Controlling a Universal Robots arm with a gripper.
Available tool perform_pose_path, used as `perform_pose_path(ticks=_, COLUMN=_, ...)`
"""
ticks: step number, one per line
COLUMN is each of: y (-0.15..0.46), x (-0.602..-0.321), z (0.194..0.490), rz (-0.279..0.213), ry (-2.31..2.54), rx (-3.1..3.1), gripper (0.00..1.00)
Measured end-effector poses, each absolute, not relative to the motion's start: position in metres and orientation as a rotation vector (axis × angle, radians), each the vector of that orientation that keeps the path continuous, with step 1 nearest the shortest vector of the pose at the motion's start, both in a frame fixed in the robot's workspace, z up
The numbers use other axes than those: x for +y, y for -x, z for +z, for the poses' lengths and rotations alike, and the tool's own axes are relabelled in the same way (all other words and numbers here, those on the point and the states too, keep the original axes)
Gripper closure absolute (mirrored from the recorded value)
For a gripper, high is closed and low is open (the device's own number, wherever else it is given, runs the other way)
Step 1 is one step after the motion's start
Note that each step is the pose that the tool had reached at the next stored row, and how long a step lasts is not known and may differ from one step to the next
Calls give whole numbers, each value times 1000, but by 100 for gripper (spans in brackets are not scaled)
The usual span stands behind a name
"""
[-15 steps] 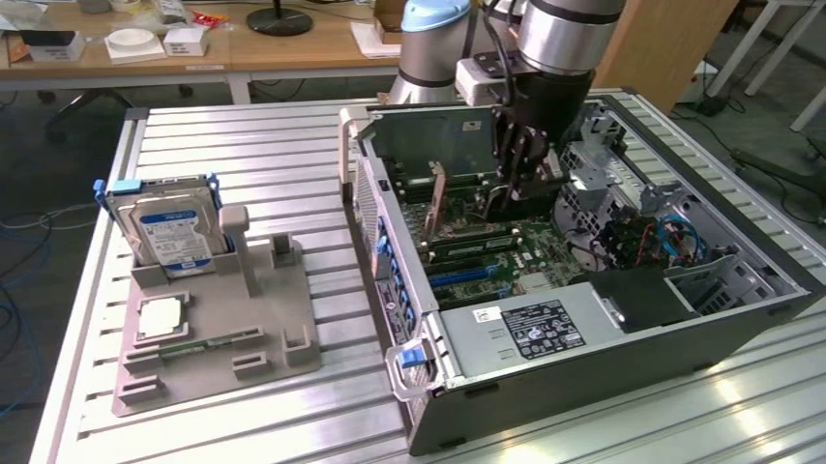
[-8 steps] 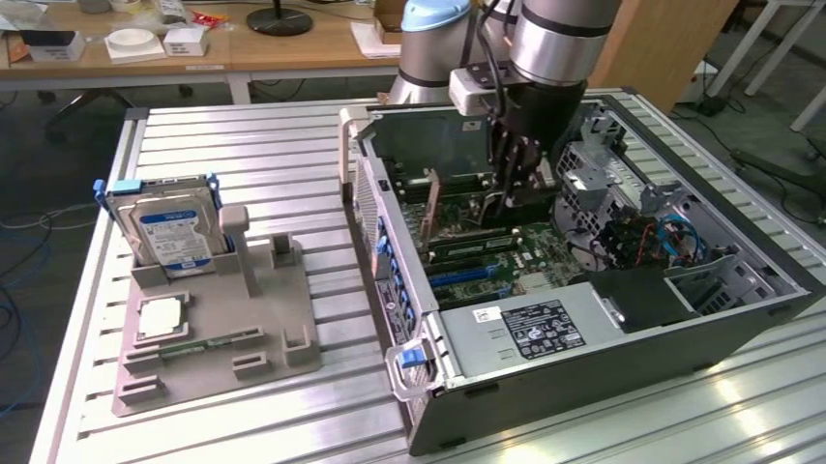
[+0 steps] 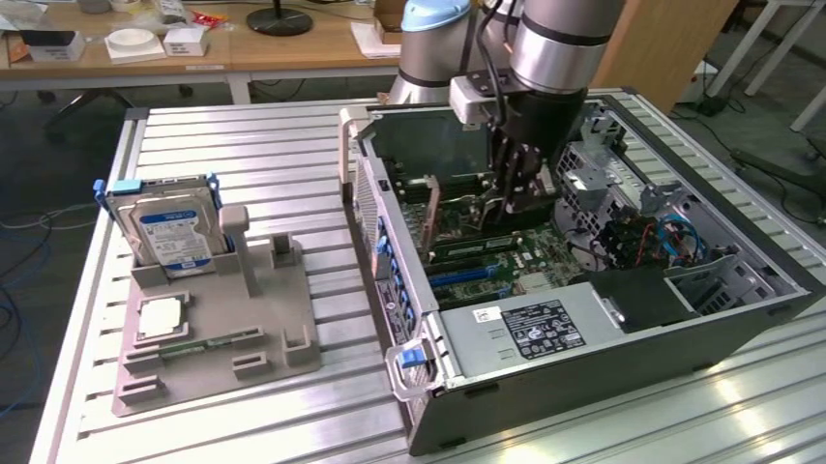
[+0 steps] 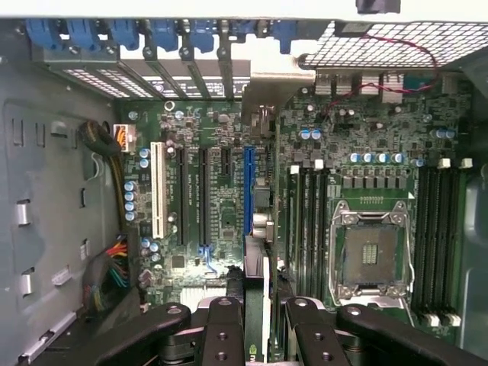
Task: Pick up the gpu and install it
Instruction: 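Insert the gpu into the slot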
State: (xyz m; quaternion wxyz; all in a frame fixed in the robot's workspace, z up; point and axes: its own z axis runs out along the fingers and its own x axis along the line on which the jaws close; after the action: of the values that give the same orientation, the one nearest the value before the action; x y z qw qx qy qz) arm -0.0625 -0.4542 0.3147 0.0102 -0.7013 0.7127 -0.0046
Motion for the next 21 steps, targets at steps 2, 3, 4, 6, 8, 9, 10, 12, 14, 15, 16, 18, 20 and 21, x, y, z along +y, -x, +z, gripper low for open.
perform_pose_path(ticks=2, y=63, x=-456, z=313, rz=-14, ry=2189, rx=2225, gripper=74)
perform_pose_path(ticks=3, y=64, x=-456, z=311, rz=-14, ry=2189, rx=2225, gripper=74)
perform_pose_path(ticks=4, y=65, x=-456, z=310, rz=-14, ry=2189, rx=2225, gripper=74)
perform_pose_path(ticks=6, y=66, x=-456, z=306, rz=-14, ry=2189, rx=2225, gripper=74)
perform_pose_path(ticks=8, y=67, x=-457, z=303, rz=-14, ry=2189, rx=2225, gripper=74)
perform_pose_path(ticks=9, y=67, x=-458, z=302, rz=-14, ry=2189, rx=2225, gripper=74)
perform_pose_path(ticks=10, y=67, x=-459, z=301, rz=-14, ry=2189, rx=2225, gripper=74)
perform_pose_path(ticks=12, y=68, x=-461, z=299, rz=-14, ry=2189, rx=2225, gripper=74)
perform_pose_path(ticks=14, y=69, x=-462, z=296, rz=-14, ry=2189, rx=2225, gripper=74)
perform_pose_path(ticks=15, y=71, x=-462, z=294, rz=-14, ry=2189, rx=2225, gripper=74)
perform_pose_path(ticks=16, y=73, x=-462, z=292, rz=-14, ry=2189, rx=2225, gripper=74)
perform_pose_path(ticks=18, y=76, x=-462, z=289, rz=-14, ry=2189, rx=2225, gripper=74)
perform_pose_path(ticks=20, y=78, x=-463, z=286, rz=-14, ry=2189, rx=2225, gripper=74)
perform_pose_path(ticks=21, y=79, x=-462, z=284, rz=-14, ry=2189, rx=2225, gripper=74)
